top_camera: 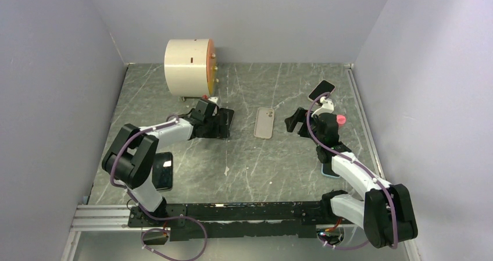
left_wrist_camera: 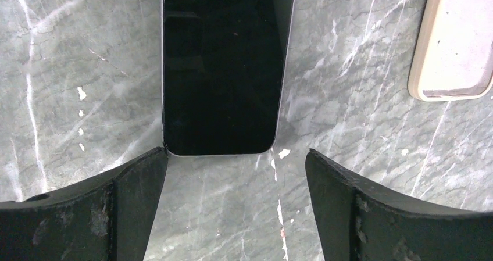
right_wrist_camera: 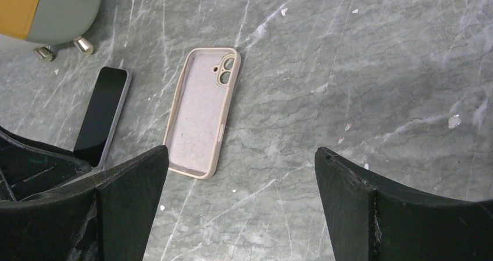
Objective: Take the phone out of the phone case
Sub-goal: Pick up the phone at the center of the board.
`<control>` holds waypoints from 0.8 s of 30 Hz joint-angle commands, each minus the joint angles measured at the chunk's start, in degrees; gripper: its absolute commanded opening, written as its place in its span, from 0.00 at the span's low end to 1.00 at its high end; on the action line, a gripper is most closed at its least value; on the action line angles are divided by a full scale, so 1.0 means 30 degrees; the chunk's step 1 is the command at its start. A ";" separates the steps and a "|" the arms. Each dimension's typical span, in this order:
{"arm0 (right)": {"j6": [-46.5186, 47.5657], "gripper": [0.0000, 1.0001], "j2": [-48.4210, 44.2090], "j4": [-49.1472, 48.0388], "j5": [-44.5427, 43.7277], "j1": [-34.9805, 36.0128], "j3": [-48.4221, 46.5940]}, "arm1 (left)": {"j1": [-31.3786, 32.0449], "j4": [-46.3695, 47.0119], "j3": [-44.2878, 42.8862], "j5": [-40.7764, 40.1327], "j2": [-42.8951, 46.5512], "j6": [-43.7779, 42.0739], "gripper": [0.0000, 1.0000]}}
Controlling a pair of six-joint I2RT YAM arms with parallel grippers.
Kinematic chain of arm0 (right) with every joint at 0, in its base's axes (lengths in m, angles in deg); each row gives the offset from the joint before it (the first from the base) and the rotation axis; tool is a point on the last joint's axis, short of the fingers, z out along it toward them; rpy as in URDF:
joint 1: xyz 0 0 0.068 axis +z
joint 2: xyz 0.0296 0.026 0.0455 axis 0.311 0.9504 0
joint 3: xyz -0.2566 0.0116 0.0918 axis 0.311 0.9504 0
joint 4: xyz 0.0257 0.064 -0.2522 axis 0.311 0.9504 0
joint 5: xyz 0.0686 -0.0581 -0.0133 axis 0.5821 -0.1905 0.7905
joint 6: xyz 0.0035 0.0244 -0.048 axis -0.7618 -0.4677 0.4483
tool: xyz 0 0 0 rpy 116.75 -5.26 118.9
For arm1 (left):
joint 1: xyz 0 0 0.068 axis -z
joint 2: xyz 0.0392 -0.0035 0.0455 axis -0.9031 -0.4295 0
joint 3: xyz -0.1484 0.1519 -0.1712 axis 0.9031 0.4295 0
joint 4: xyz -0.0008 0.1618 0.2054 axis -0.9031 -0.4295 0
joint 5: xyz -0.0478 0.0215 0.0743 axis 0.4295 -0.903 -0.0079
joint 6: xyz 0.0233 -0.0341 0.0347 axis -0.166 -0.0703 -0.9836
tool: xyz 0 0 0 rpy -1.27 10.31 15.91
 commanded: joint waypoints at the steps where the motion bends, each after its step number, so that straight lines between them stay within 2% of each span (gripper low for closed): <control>1: 0.0163 0.99 -0.0037 -0.0960 0.0292 -0.0039 -0.0083 | 0.0011 0.0415 -0.0065 0.0778 0.1014 0.0312 0.92; 8: 0.0124 0.99 -0.0564 -0.1163 0.0913 -0.0048 -0.0027 | -0.0034 -0.2245 0.0073 -0.0842 0.4050 0.1146 0.93; 12: -0.0207 0.99 -0.0738 -0.1278 0.1362 -0.0074 0.0001 | -0.0270 -0.3828 0.1012 -0.2575 0.5897 0.2822 0.94; 24: -0.0949 0.99 -0.1945 -0.1829 0.1711 -0.0049 0.0526 | -0.2897 -0.9633 0.3722 -0.6877 1.0365 0.7002 0.94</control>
